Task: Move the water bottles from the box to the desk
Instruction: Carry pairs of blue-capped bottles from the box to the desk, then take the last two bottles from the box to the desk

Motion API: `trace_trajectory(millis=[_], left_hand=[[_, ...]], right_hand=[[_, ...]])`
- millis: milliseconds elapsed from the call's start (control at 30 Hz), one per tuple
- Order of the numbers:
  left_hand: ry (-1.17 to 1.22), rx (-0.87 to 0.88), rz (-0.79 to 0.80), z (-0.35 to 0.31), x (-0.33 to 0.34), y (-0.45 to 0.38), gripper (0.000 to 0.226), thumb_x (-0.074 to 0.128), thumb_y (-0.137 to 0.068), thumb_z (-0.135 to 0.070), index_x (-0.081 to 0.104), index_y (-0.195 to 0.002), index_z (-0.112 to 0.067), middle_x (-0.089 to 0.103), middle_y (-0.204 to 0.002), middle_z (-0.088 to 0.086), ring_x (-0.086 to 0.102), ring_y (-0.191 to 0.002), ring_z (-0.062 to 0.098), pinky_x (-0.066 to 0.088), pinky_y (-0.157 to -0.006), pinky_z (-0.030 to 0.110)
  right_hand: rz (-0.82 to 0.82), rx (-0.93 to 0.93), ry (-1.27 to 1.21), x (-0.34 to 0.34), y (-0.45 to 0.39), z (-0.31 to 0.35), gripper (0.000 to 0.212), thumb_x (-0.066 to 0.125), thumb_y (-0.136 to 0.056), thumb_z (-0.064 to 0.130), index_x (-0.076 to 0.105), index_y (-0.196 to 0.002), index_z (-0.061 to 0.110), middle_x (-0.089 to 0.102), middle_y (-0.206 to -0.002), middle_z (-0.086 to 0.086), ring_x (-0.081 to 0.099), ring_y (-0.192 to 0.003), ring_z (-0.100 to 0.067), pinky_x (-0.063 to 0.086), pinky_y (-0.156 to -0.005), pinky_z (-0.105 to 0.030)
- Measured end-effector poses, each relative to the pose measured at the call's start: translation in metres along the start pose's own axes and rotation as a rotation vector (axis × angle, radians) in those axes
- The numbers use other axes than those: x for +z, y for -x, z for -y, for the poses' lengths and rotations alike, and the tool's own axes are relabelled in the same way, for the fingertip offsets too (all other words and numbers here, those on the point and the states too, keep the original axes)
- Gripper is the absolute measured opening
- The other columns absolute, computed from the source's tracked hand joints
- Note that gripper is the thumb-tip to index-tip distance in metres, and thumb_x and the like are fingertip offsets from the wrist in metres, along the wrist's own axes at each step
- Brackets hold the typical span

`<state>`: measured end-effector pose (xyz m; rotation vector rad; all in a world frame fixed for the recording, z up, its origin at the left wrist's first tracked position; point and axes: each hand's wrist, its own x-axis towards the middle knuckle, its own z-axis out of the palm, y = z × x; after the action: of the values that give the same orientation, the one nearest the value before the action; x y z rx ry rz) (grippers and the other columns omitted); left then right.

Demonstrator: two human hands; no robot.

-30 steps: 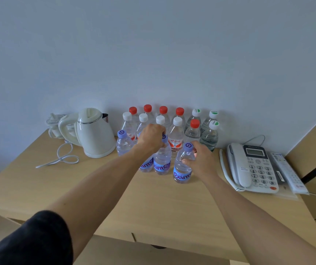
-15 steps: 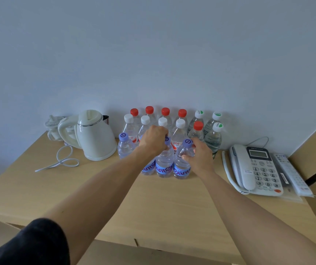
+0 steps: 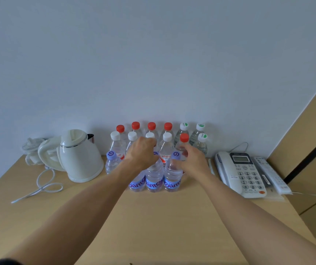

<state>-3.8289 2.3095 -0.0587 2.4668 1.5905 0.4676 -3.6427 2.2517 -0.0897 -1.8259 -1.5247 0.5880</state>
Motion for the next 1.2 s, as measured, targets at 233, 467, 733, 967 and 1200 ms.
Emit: trace_trajectory(millis=[233,467,733,967,1200], left_hand=[[0.025,0.159,-0.184,-0.03,-0.03,-0.017,0.017,0.067,-0.089,-0.024,0.064,-0.088,-0.007,0.064,-0.08,0.005,0.061,-0.073,0.026,0.053,-0.062,0.035],[0.04,0.237,-0.2,-0.079,-0.048,-0.036,0.017,0.06,-0.092,-0.021,0.062,-0.096,-0.005,0.063,-0.087,0.006,0.059,-0.078,0.027,0.048,-0.064,0.035],[0.0,0.3,-0.113,-0.161,-0.048,-0.046,0.028,0.058,-0.096,-0.034,0.065,-0.111,-0.011,0.068,-0.102,0.005,0.063,-0.094,0.026,0.044,-0.072,0.031],[-0.01,0.388,-0.008,-0.275,-0.031,-0.022,0.038,0.057,-0.097,-0.045,0.063,-0.124,-0.019,0.066,-0.12,0.004,0.062,-0.11,0.025,0.048,-0.084,0.033],[0.09,0.54,0.08,-0.417,-0.01,0.046,0.041,0.055,-0.097,-0.045,0.06,-0.131,-0.023,0.066,-0.124,0.001,0.06,-0.115,0.021,0.049,-0.089,0.034]], right_hand=[[-0.202,0.026,0.111,-0.053,-0.009,0.024,0.033,0.061,-0.09,0.053,0.067,-0.082,0.021,0.064,-0.072,0.008,0.061,-0.075,-0.016,0.042,-0.065,-0.028],[-0.441,0.085,0.127,-0.159,-0.015,0.05,0.043,0.053,-0.099,0.038,0.069,-0.082,0.002,0.071,-0.077,-0.012,0.068,-0.079,-0.032,0.057,-0.079,-0.045],[-0.546,0.207,0.459,-0.26,0.041,0.017,0.033,0.046,-0.102,0.034,0.066,-0.085,0.014,0.068,-0.085,-0.005,0.062,-0.08,-0.026,0.053,-0.067,-0.036],[-0.508,0.24,0.439,-0.306,0.124,-0.015,0.024,0.052,-0.1,0.029,0.066,-0.107,0.012,0.067,-0.105,-0.006,0.062,-0.097,-0.025,0.053,-0.083,-0.039],[-0.598,0.381,0.529,-0.383,0.236,-0.059,0.022,0.052,-0.101,0.033,0.062,-0.104,0.014,0.067,-0.101,-0.005,0.061,-0.092,-0.024,0.052,-0.076,-0.035]])
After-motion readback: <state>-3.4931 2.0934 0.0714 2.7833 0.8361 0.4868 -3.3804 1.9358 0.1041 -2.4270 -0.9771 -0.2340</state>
